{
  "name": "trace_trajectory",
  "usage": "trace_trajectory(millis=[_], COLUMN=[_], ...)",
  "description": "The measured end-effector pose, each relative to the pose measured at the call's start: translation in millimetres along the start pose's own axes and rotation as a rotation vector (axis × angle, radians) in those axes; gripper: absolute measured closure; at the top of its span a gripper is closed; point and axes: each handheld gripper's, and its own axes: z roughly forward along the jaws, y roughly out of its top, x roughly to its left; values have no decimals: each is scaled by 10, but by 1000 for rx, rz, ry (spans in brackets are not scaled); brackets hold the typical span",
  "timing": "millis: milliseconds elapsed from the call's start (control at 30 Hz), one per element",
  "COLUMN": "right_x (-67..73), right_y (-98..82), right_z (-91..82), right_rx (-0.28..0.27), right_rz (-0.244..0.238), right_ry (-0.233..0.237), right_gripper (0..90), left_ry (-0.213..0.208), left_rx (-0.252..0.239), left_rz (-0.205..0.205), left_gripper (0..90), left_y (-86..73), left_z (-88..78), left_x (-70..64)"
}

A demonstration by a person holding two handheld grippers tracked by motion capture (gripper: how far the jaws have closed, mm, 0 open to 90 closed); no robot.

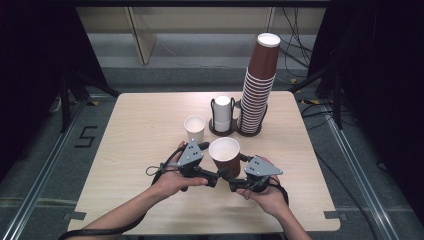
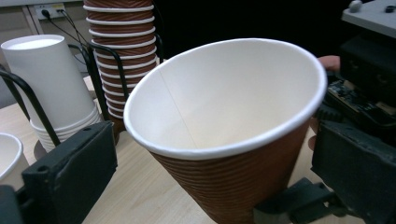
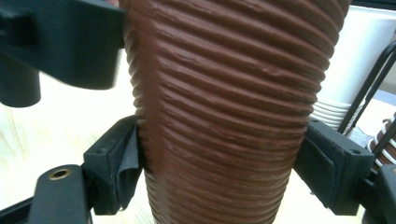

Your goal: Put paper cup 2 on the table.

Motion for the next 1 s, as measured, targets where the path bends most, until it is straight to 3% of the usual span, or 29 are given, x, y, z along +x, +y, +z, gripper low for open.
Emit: trace_trajectory(millis=[100,233,300,400,467,500,667,700,800,867,1000], right_x=[8,39,33,65,57,72,64,86,76,73,85], right_y=[4,1,3,-3,-5,-9,-18,-20,-12,-5,-23], right_z=[6,21,29,29,35,34,57,55,57,51,67], right_rx=[3,1,-1,5,8,21,13,17,29,37,62], right_rz=[-14,14,-8,-1,-24,-8,-30,-6,-26,-29,-20], right_ry=[9,10,24,20,29,37,28,27,35,42,53], right_gripper=[213,214,213,213,212,211,197,193,186,182,117], left_ry=[-4,-12,-19,-28,-32,-35,-55,-55,-51,-60,-30], left_rx=[11,16,17,5,13,13,5,0,0,-20,-37], left_rz=[-12,-25,-35,-53,-47,-47,-35,-17,9,4,27], left_gripper=[0,0,0,0,0,0,52,78,92,98,109], left_y=[-14,-21,-21,-27,-31,-36,-55,-61,-60,-63,-28], left_z=[31,94,135,178,186,189,174,170,156,161,130], left_x=[14,8,5,6,12,14,4,-4,-18,-19,-13])
